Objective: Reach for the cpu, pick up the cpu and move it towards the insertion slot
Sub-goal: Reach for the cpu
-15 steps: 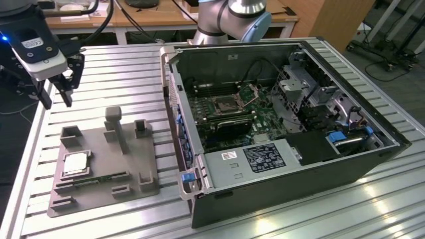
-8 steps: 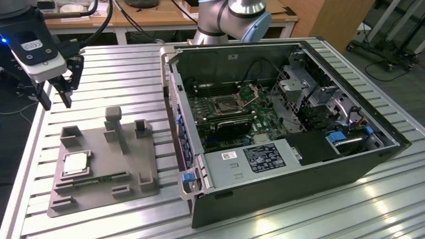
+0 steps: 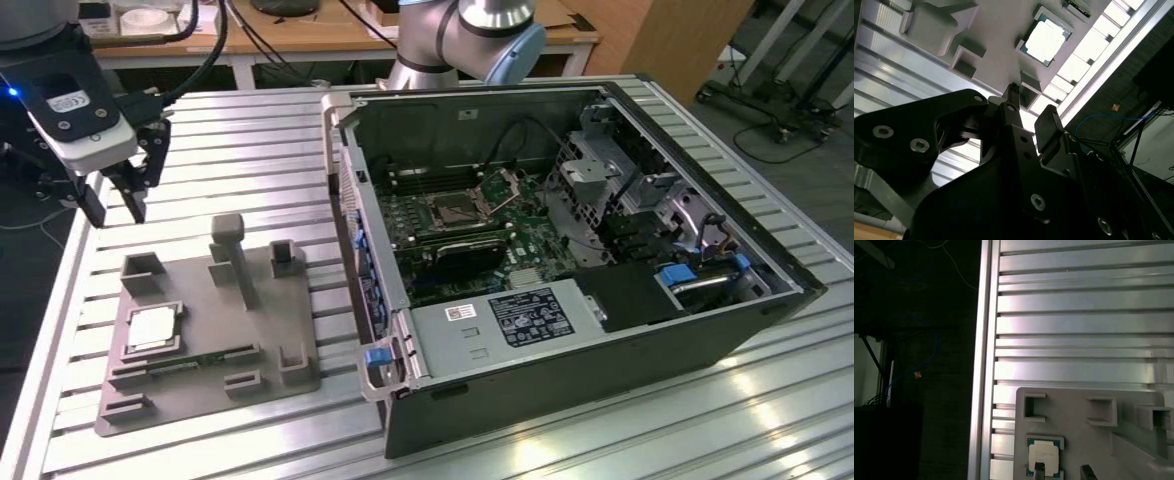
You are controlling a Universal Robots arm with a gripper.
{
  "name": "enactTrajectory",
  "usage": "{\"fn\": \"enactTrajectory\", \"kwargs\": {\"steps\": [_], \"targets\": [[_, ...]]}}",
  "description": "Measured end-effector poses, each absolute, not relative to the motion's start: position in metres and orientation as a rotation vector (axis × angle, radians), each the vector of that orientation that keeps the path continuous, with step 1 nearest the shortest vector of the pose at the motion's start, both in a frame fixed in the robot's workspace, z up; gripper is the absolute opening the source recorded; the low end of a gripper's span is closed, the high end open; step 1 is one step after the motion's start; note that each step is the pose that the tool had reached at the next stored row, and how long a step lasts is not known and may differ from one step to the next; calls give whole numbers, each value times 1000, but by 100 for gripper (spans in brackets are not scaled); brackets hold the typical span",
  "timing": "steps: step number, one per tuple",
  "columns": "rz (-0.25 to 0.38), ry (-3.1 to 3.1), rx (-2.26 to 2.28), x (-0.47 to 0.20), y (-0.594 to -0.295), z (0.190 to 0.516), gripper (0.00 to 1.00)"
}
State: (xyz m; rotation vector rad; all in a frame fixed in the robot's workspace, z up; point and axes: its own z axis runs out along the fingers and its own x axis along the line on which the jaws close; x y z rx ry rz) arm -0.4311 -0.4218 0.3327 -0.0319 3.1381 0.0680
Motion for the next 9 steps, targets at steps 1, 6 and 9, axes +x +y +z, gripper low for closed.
{"fn": "enactTrajectory", "kwargs": {"steps": [1,6,9], "targets": [[68,3138,-32,-431,-423,331,40],[70,3138,-32,-432,-428,324,40],[70,3138,-32,-432,-433,320,40]]}}
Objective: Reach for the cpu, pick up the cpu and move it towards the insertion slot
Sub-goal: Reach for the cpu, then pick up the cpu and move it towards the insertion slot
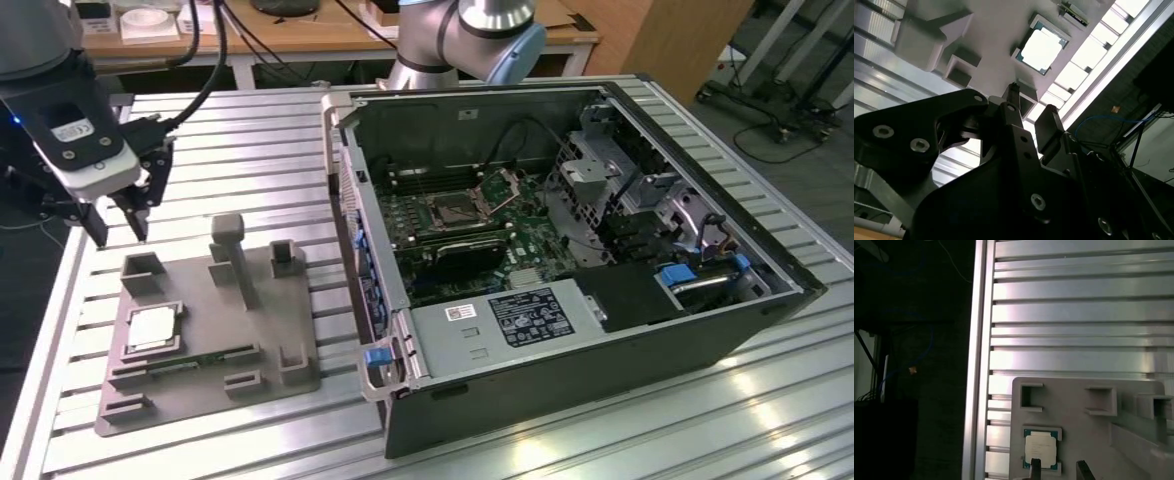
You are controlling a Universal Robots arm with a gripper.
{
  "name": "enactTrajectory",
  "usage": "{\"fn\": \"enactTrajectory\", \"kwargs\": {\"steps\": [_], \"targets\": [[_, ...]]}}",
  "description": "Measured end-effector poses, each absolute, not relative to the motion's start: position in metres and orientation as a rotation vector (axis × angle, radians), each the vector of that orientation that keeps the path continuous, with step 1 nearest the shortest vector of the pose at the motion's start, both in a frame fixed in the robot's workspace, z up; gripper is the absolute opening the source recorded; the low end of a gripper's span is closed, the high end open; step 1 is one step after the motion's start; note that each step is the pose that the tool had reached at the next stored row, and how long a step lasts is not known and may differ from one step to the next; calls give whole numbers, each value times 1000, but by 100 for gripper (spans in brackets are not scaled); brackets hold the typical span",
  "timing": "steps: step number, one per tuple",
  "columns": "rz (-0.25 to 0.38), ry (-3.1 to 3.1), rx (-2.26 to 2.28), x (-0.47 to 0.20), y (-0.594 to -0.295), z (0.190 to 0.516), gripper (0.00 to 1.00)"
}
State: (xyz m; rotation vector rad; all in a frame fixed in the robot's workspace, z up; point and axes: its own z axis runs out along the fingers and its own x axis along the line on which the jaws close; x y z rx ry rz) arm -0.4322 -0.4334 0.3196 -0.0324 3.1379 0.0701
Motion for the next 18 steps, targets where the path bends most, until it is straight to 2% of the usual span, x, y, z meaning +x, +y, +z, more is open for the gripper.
{"fn": "enactTrajectory", "kwargs": {"steps": [4,6,7,8,13,15,16,18], "targets": [[74,3138,-33,-433,-438,315,41],[76,3137,-33,-433,-440,313,53],[76,3138,-33,-433,-440,312,53],[76,3138,-33,-433,-440,312,59],[75,3138,-34,-433,-440,312,59],[75,3138,-34,-433,-440,312,60],[75,3138,-34,-433,-440,312,66],[75,3138,-34,-433,-440,312,66]]}}
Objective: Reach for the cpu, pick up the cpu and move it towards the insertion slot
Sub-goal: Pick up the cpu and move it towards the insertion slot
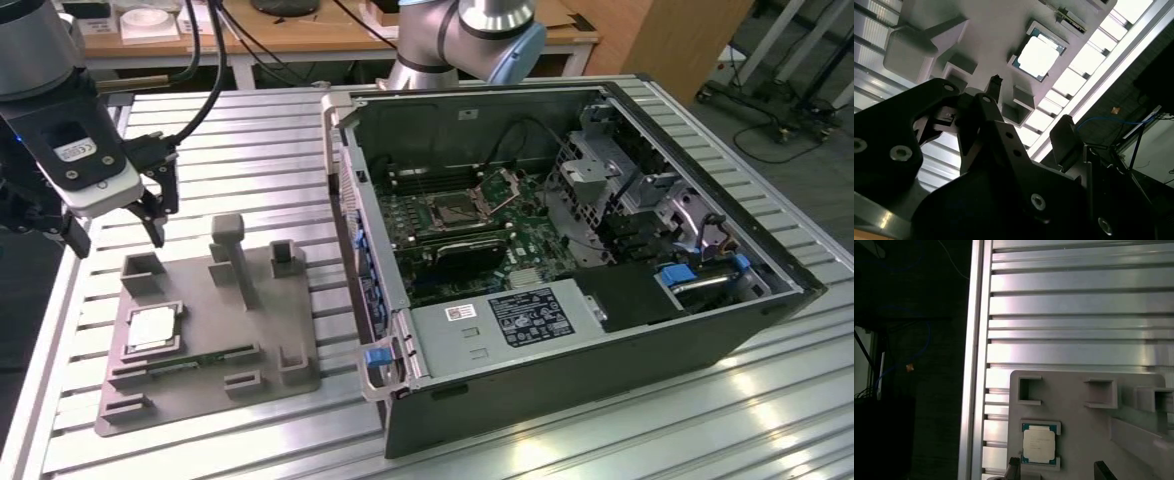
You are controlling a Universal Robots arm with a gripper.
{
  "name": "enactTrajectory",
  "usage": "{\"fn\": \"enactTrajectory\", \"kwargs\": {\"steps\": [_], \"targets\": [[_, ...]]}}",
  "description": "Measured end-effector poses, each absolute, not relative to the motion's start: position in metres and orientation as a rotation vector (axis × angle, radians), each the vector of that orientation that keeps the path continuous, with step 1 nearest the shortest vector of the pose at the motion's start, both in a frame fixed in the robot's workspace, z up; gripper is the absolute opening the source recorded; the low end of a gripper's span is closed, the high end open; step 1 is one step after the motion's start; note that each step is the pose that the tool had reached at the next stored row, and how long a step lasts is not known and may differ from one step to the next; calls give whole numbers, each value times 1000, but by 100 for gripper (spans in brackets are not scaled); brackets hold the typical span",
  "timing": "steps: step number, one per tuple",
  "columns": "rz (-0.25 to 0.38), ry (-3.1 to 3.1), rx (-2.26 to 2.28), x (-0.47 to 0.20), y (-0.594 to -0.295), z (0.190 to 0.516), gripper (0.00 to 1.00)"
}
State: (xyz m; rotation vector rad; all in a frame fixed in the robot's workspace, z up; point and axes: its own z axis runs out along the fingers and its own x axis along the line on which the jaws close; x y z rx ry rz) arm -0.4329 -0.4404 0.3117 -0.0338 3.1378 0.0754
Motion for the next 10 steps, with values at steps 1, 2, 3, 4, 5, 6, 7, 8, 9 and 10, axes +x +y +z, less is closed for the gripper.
{"fn": "enactTrajectory", "kwargs": {"steps": [1,2,3,4,5,6,7,8,9,10], "targets": [[75,3138,-34,-433,-440,312,66],[75,3138,-34,-433,-440,312,66],[75,3138,-34,-433,-440,312,66],[75,3138,-34,-433,-440,312,66],[75,3138,-34,-433,-440,312,66],[75,3138,-34,-433,-440,312,66],[75,3138,-34,-433,-440,312,66],[75,3138,-34,-433,-440,312,66],[75,3138,-34,-433,-440,312,66],[75,3138,-34,-433,-440,312,66]]}}
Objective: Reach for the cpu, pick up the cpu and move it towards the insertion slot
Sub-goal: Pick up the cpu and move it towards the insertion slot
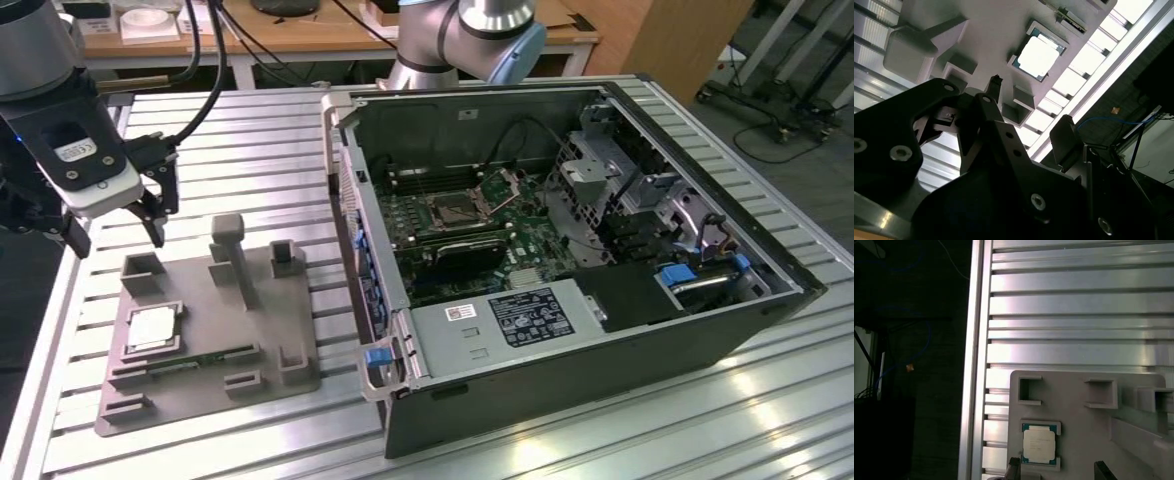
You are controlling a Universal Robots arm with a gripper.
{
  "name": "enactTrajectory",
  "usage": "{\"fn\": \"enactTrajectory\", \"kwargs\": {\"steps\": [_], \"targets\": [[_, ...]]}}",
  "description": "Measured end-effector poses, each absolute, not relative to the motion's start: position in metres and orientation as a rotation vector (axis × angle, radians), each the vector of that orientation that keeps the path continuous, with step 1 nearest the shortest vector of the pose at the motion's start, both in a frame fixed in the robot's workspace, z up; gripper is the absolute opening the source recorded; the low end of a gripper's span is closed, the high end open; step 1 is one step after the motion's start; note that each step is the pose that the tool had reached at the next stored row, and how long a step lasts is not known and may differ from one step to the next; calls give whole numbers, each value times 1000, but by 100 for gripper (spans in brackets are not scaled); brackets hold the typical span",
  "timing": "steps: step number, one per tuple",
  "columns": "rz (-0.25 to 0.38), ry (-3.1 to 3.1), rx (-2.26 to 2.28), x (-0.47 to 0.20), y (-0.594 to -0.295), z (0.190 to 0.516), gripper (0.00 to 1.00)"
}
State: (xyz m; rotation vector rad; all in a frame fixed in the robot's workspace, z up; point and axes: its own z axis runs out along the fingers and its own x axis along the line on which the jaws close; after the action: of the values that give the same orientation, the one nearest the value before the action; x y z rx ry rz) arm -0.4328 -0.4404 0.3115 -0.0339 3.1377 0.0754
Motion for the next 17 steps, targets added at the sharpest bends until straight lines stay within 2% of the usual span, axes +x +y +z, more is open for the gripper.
{"fn": "enactTrajectory", "kwargs": {"steps": [17], "targets": [[75,3138,-34,-446,-440,308,66]]}}
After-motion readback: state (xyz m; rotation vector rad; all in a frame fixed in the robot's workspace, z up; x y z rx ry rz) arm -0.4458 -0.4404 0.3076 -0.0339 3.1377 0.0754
